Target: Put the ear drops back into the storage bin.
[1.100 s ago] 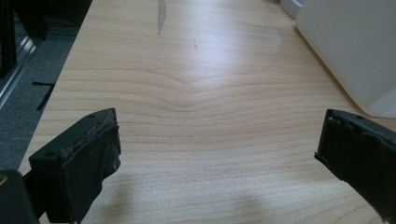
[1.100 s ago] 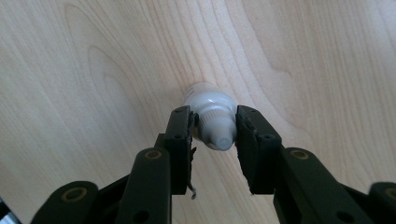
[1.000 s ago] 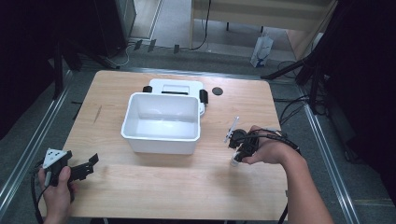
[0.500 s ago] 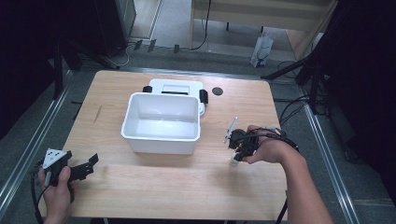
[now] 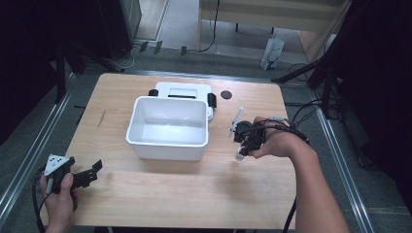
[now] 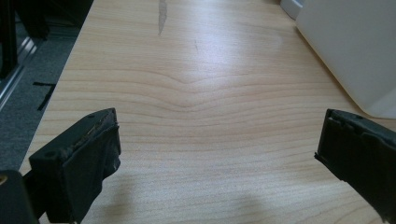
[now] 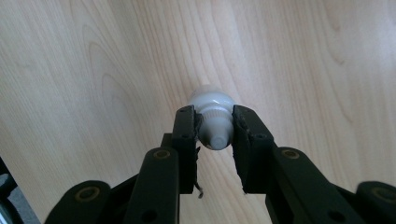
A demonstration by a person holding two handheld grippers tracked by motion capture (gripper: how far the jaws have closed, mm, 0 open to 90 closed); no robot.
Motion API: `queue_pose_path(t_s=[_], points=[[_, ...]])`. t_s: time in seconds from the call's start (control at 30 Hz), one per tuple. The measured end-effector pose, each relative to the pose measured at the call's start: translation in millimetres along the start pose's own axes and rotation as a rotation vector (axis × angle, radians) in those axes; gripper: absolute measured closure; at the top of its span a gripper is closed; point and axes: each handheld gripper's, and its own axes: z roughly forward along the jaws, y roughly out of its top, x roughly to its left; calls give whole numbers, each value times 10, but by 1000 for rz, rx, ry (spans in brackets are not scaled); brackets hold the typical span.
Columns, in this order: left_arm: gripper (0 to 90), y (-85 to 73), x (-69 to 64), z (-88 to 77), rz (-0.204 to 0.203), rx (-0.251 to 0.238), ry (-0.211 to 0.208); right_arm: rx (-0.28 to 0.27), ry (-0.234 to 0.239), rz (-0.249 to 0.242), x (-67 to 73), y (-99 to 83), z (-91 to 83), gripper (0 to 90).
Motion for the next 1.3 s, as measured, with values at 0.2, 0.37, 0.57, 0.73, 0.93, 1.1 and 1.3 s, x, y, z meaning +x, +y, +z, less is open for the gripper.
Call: queue_pose_path(t_s=[0.2, 0.37, 0.57, 0.73, 0.93, 1.1, 1.3], points=[[3, 1, 3, -3, 0, 3, 1, -1, -20, -15, -33, 152, -161, 725], [3, 0, 5, -1, -3, 1, 3, -5, -26, -21, -89, 247, -292, 725], [3, 2, 5, 2, -5, -2, 6, -18, -33, -6, -168, 350, -437, 726], [3, 3, 7, 1, -5, 0, 5, -12, -27, 1, -210, 453, -544, 726], [3, 2, 7, 2, -5, -1, 4, -16, -32, -1, -245, 544, -648, 726], [3, 4, 9, 1, -3, 4, 4, -20, -40, -20, -279, 650, -754, 726], [3, 3, 8, 1, -5, 5, 4, -28, -52, -32, -269, 762, -823, 726]])
